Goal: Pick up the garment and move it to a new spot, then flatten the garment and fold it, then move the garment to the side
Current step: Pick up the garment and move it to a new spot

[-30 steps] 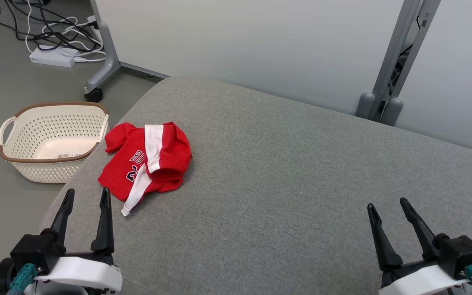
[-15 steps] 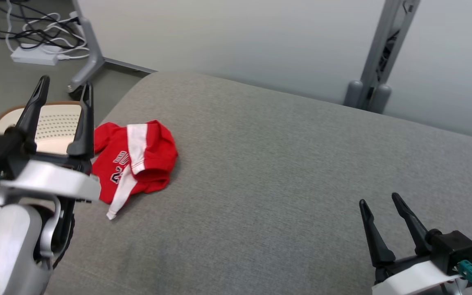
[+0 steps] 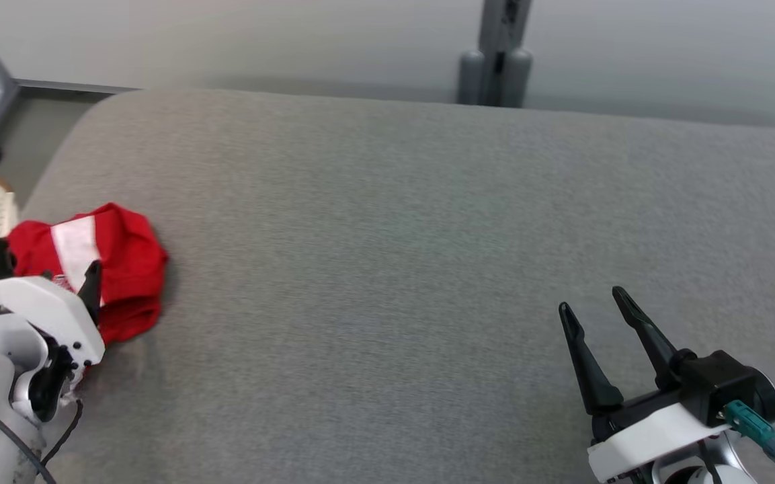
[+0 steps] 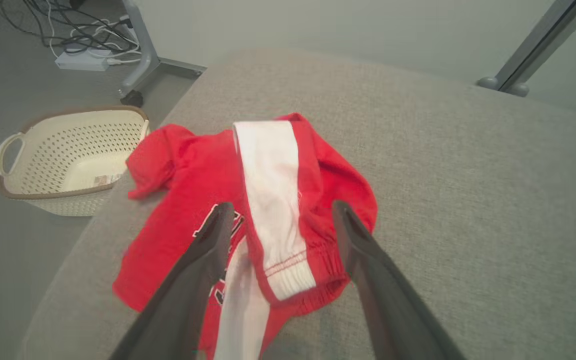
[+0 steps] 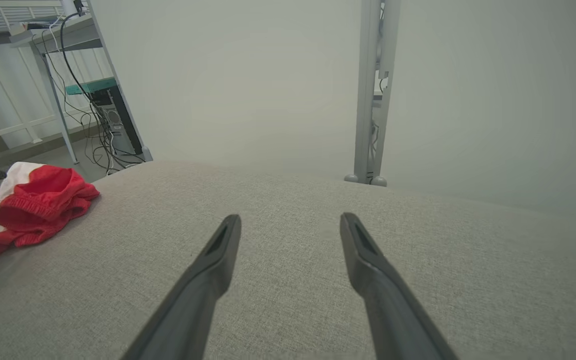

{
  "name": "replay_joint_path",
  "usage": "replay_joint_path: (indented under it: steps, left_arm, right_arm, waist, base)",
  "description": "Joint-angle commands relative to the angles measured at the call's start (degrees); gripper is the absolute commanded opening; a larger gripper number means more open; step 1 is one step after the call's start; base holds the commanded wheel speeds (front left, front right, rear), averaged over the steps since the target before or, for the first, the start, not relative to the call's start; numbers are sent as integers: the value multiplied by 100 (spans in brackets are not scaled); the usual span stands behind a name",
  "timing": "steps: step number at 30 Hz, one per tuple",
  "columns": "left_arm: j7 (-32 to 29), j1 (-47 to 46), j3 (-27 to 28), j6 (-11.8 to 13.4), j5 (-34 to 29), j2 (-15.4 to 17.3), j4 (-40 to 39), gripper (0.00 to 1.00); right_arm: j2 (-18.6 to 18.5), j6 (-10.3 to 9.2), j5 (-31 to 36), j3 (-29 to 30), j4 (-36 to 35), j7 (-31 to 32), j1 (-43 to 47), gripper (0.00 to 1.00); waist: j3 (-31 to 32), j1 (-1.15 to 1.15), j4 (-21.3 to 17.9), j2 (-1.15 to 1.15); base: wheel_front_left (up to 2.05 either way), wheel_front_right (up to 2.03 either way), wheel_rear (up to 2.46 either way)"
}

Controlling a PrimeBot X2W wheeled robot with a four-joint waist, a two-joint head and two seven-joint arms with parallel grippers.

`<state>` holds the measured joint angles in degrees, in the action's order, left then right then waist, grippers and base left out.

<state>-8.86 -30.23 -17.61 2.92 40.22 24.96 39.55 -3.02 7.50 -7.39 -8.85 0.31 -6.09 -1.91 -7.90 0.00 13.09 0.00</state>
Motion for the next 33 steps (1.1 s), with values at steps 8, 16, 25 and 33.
replay_joint_path:
  steps: [8,16,25,33]
  left_arm:
    - [76,-324,409,-352,532,76,1644,0]
    - [1475,-306,587,-268,359,311,1772,0]
    - [2273,173,297,37,-129,147,434,0]
    - [1709,770,-620,461,-665,-412,-1826,0]
  right_arm:
    - [-62,-2,-110,-40,97,-166,-237,100]
    - [-34,-2,-137,-16,179,-307,-212,100]
    - [-9,-2,-205,49,258,-414,-168,100]
    - [1,-2,-290,71,311,-429,-207,100]
  waist:
    - [-496,0,-1086,0]
    - [-313,0,-1596,0]
    - [70,0,-2204,0]
    - [199,0,-2465,0]
  base:
    - [0,0,0]
    - [0,0,0]
    - [0,0,0]
    - [0,0,0]
